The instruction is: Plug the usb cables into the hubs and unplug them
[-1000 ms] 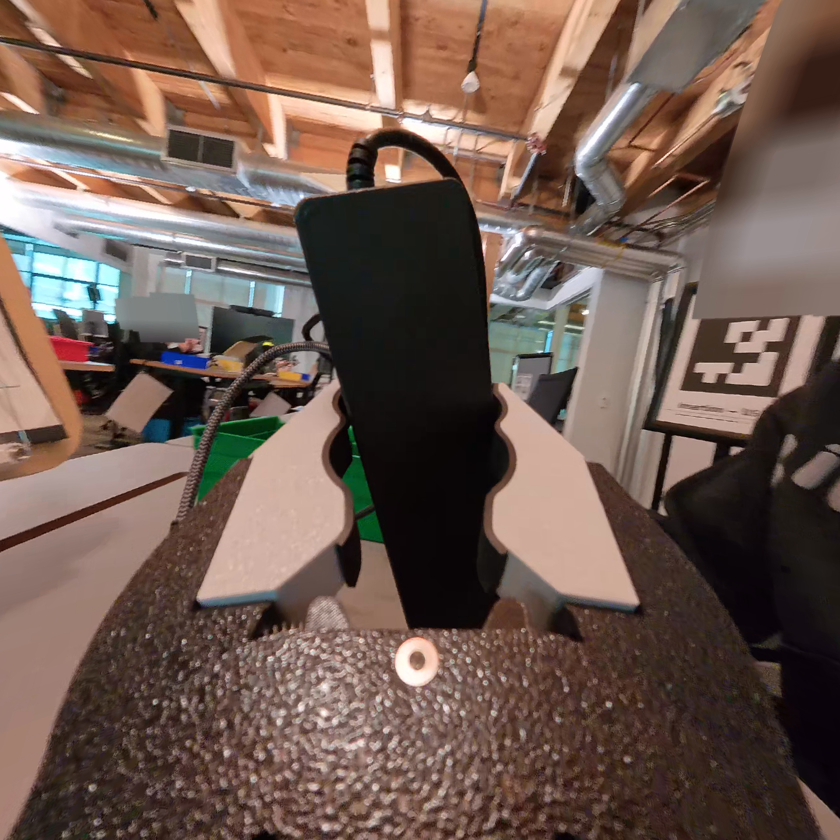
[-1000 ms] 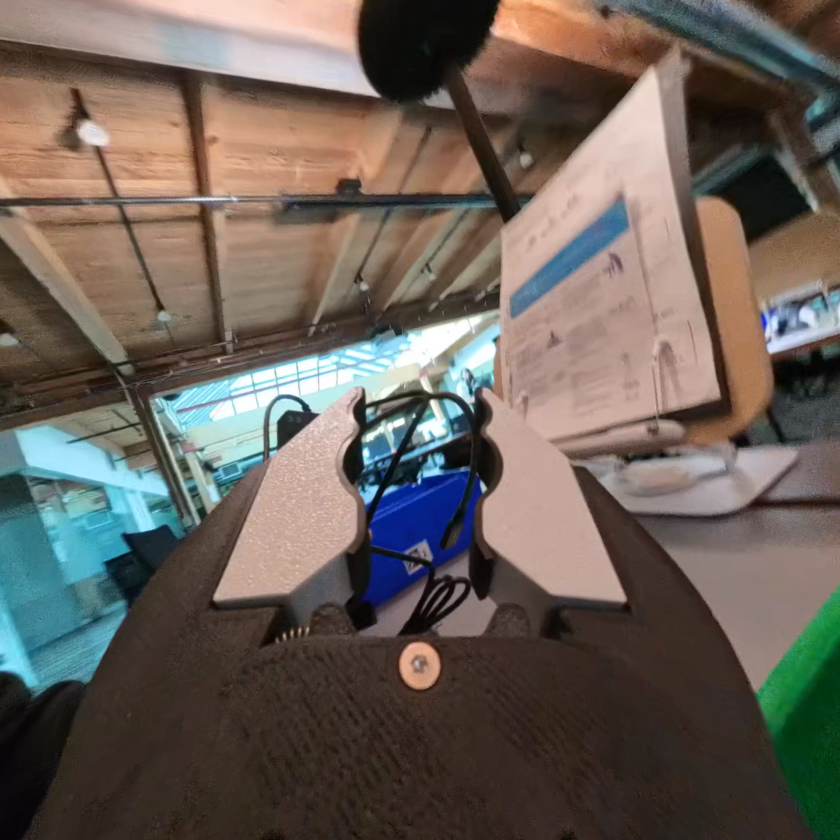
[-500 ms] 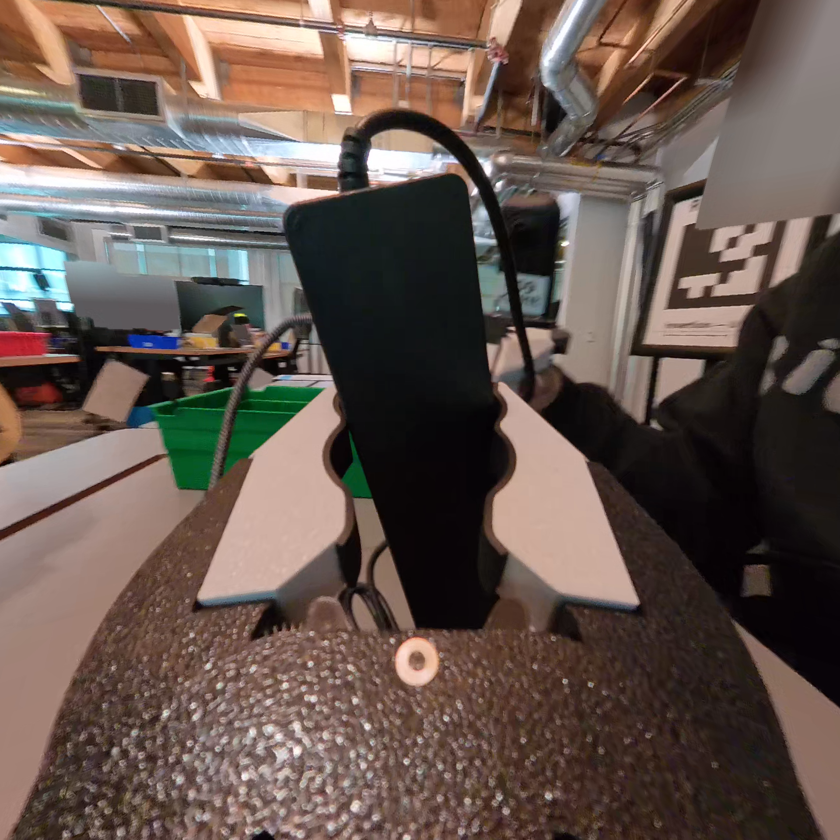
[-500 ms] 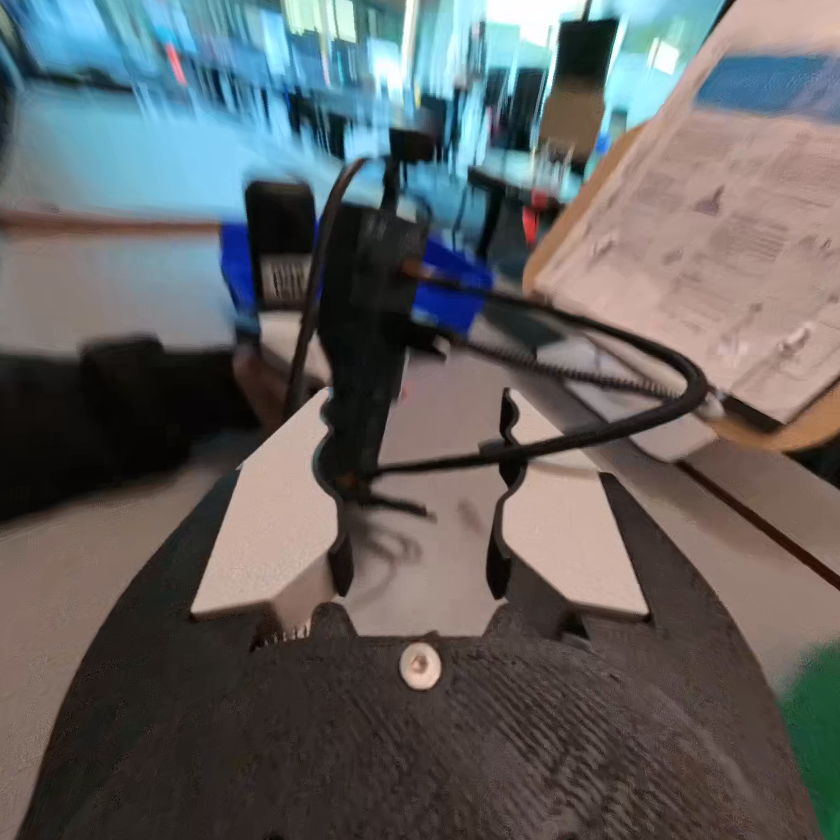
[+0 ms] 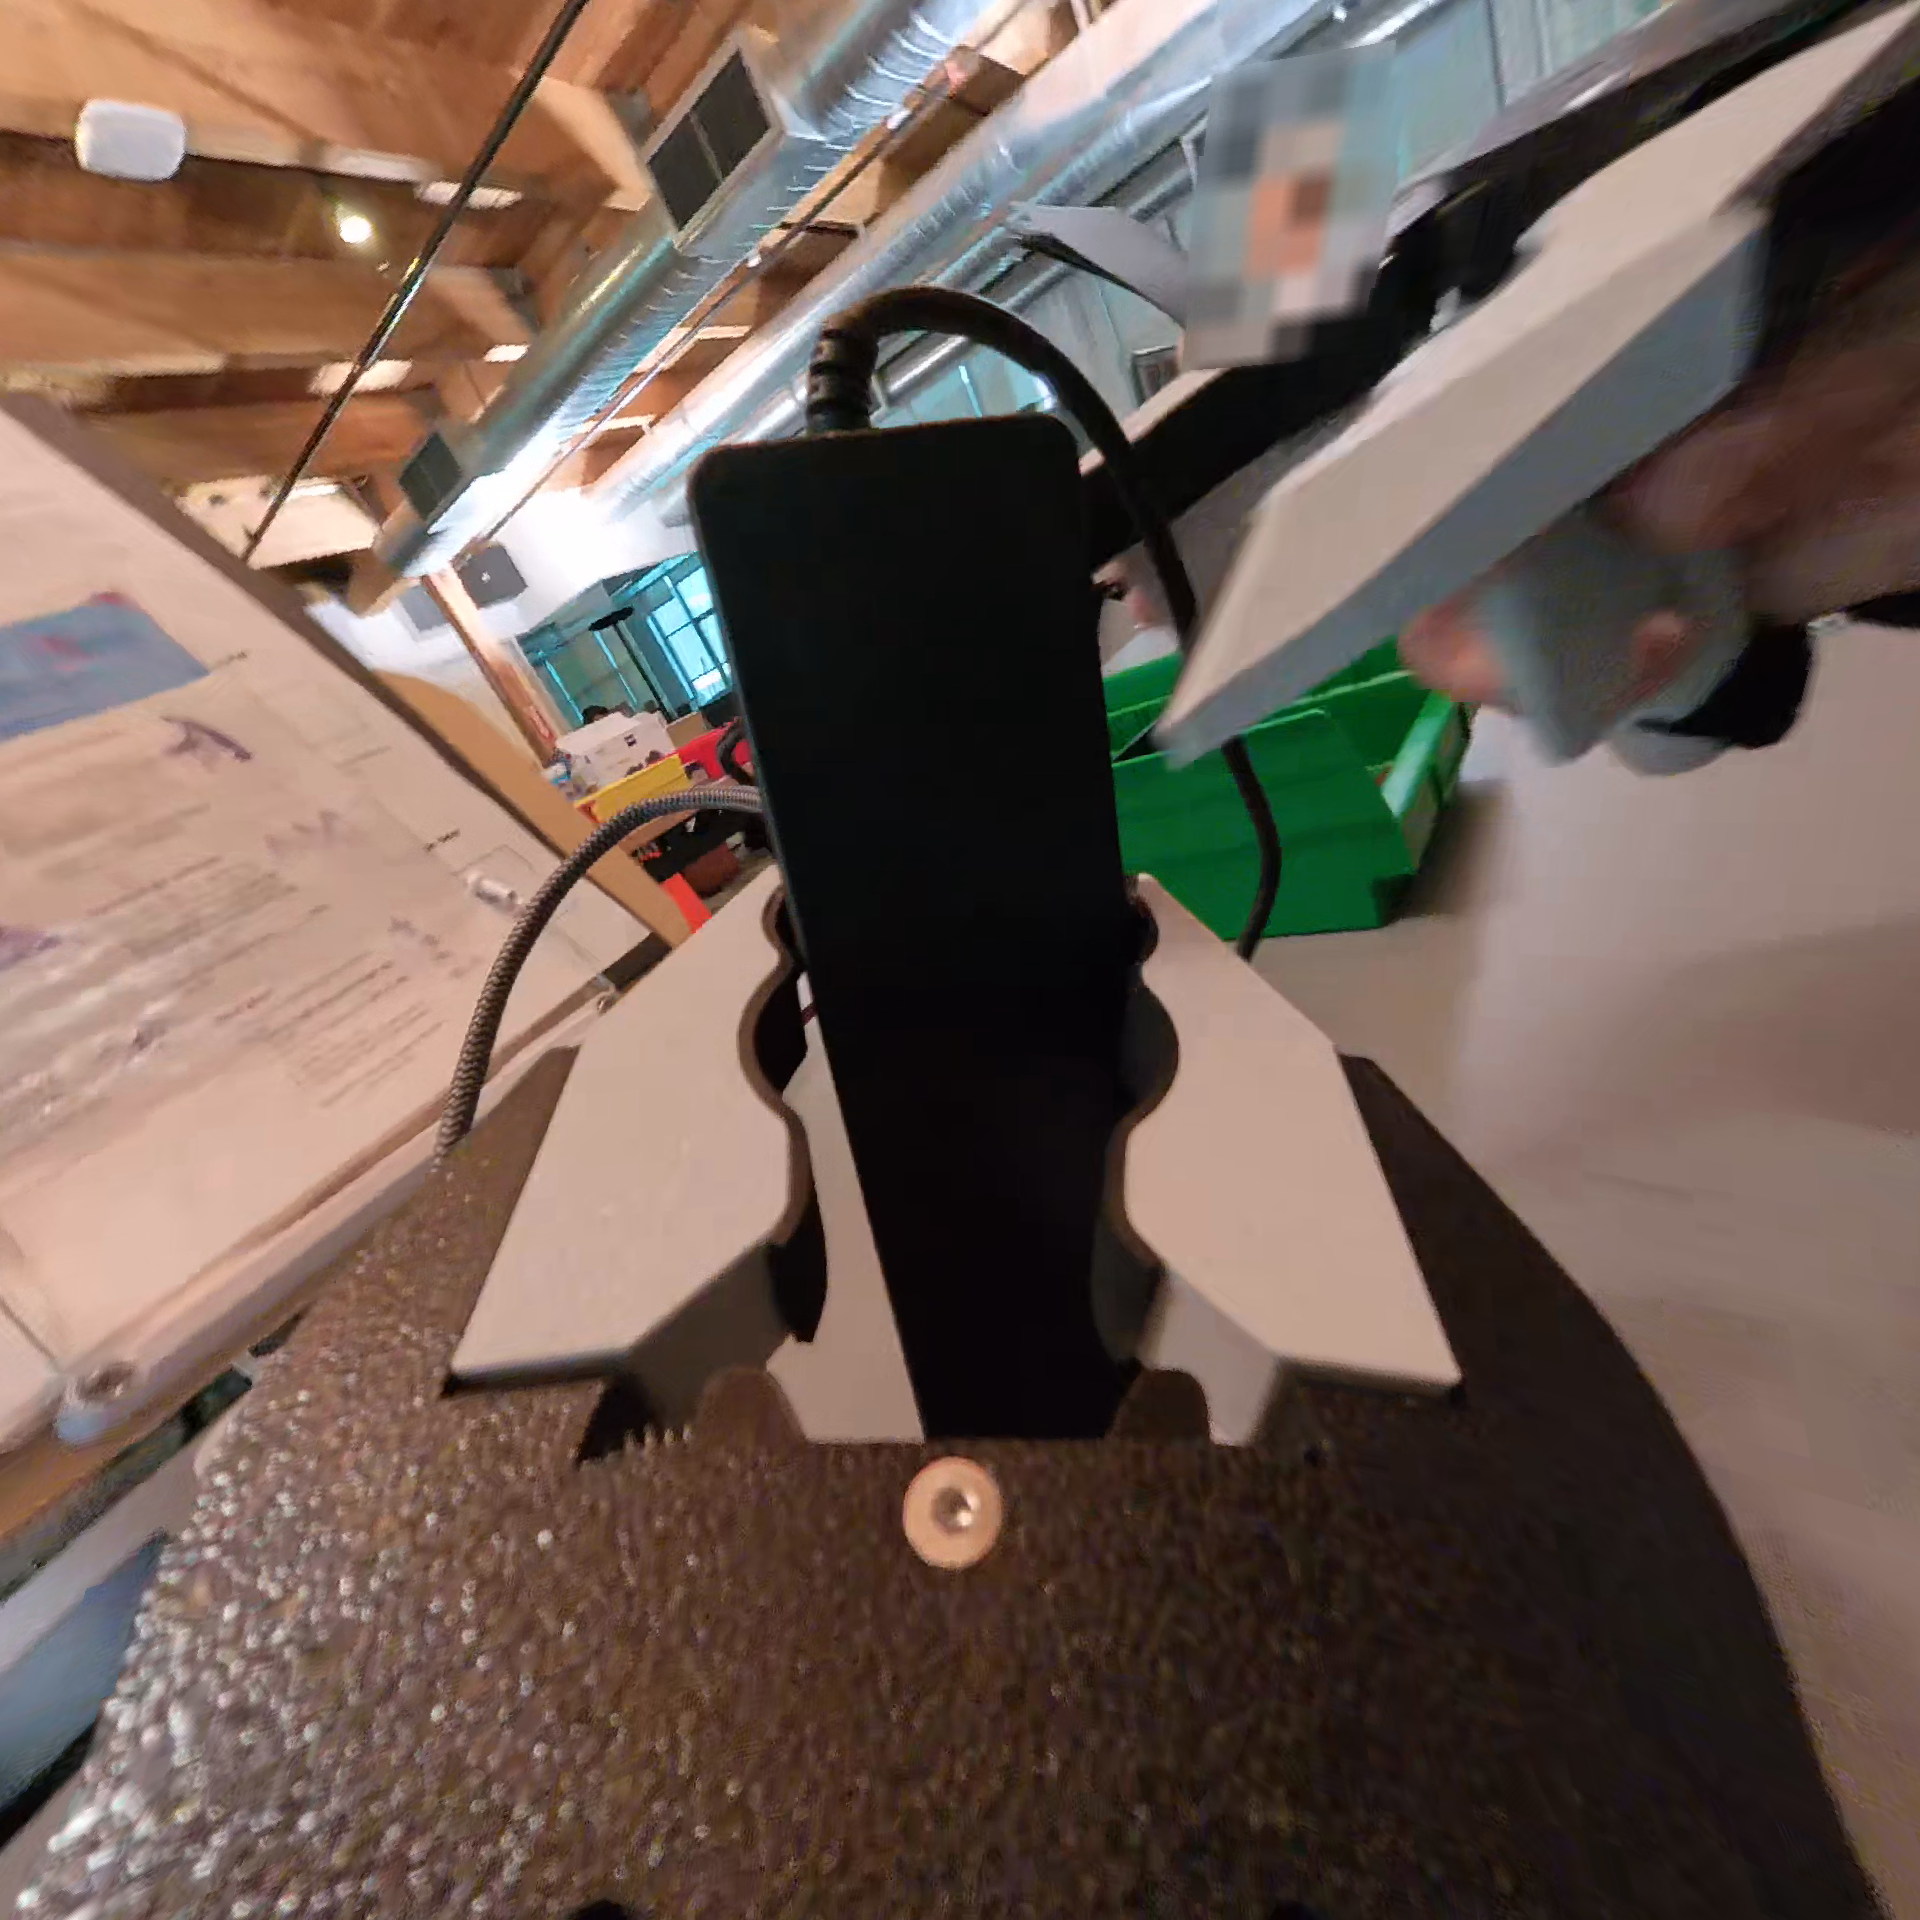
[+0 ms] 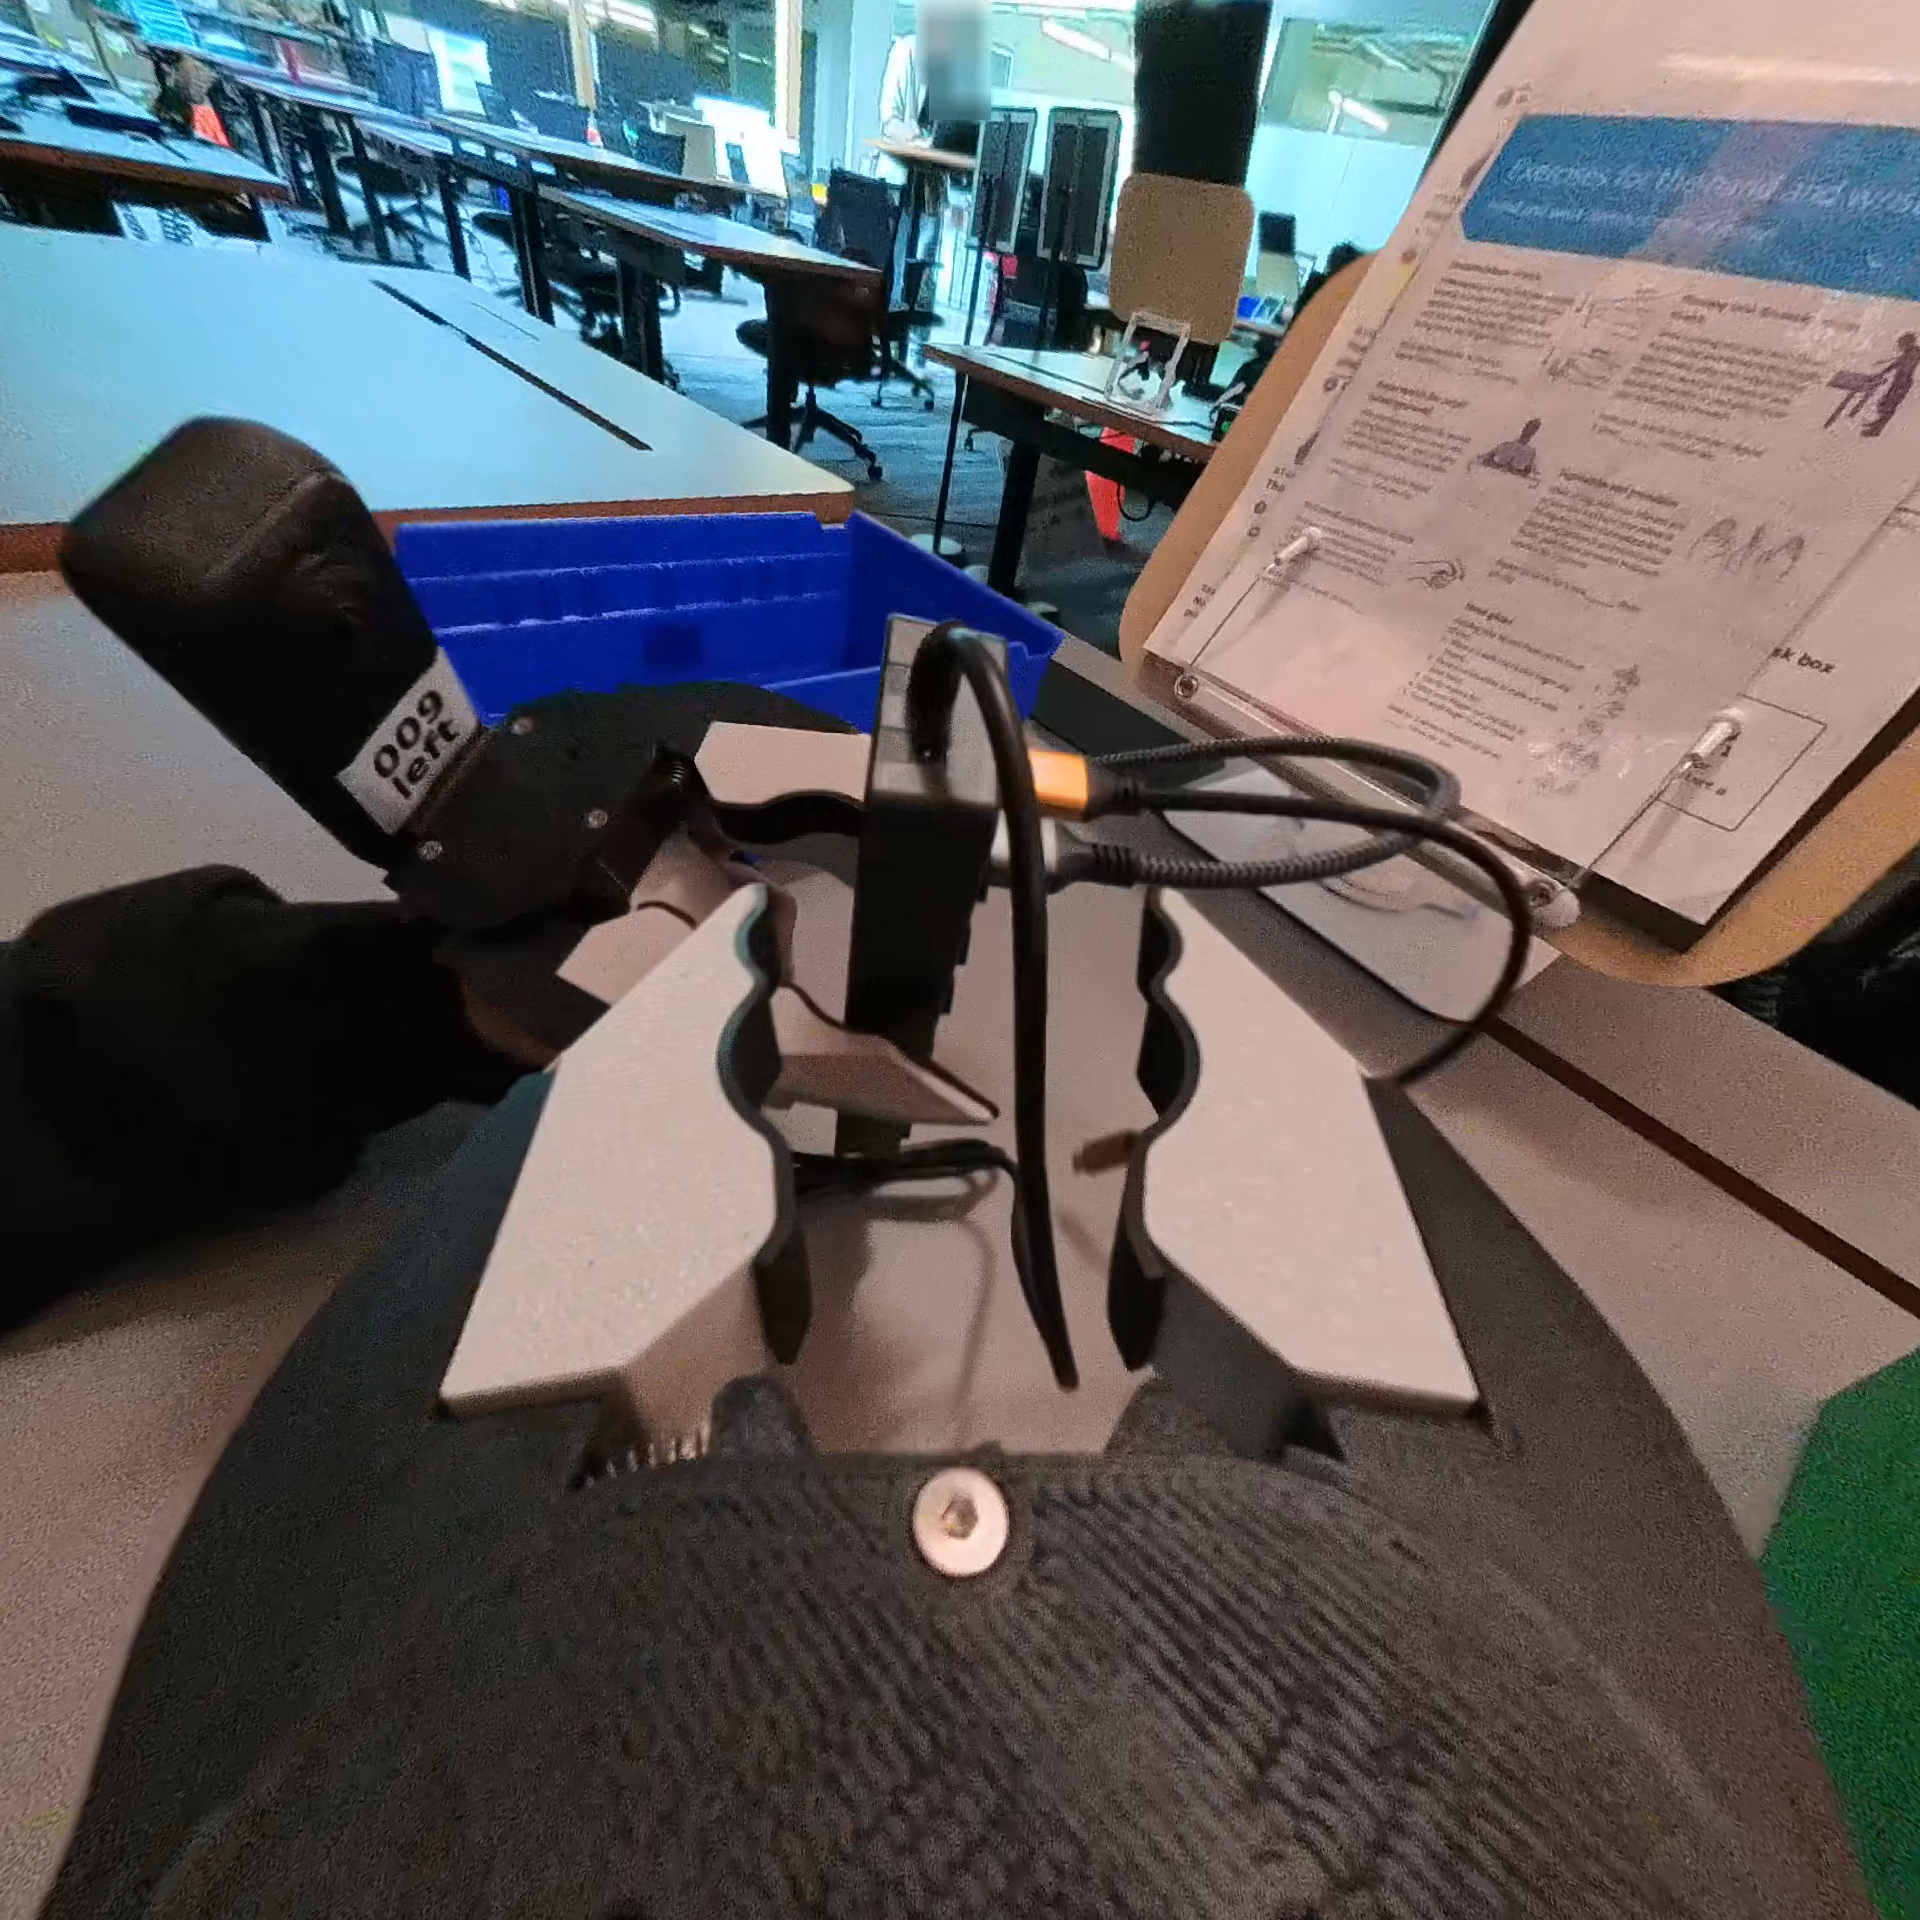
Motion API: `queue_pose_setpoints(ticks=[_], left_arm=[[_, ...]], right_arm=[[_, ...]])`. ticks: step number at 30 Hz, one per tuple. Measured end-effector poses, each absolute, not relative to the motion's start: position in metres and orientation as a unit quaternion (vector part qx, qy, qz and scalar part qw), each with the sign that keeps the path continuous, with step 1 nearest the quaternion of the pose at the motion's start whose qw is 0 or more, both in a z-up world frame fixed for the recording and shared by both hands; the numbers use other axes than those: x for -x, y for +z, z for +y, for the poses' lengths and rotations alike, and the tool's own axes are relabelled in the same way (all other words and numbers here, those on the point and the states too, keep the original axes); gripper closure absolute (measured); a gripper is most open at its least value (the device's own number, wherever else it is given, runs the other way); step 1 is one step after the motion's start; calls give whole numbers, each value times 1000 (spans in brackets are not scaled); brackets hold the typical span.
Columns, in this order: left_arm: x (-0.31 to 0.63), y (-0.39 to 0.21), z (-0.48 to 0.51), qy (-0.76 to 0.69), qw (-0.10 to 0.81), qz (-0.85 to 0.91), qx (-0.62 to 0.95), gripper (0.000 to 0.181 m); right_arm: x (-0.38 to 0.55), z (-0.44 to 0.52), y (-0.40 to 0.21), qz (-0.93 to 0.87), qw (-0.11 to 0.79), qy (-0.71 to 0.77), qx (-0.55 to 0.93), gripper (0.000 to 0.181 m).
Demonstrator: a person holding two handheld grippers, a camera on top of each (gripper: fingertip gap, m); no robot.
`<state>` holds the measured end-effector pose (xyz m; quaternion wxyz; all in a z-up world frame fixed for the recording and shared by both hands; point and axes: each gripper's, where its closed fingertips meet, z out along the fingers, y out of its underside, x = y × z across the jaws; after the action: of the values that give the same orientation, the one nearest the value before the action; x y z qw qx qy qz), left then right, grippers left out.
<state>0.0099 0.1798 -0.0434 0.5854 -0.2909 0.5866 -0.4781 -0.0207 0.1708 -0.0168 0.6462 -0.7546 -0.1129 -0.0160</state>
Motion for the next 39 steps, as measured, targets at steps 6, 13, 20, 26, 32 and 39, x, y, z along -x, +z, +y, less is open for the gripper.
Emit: queue_pose_setpoints(ticks=[6, 13, 20, 26, 32, 39], left_arm=[[-16, -48, 169, -445, 601, 604, 275, 123], [-17, -34, 175, -374, 664, 571, 304, 117], [-21, -45, 176, -462, 572, 566, 372, 127], [-10, -43, 177, -546, 518, 567, 335, 129], [6, -42, 134, -590, 463, 622, 225, 129], [16, -56, 104, -566, 427, 686, 161, 129]], right_arm=[[26, 179, -16, -146, 676, -50, 721, 156], [2, 188, -27, -74, 659, -157, 732, 157], [12, 189, -30, -91, 656, -119, 740, 155], [8, 156, 4, -202, 665, -115, 710, 122], [17, 134, -16, -261, 628, 6, 733, 93], [42, 122, -38, -396, 572, -31, 717, 126]])
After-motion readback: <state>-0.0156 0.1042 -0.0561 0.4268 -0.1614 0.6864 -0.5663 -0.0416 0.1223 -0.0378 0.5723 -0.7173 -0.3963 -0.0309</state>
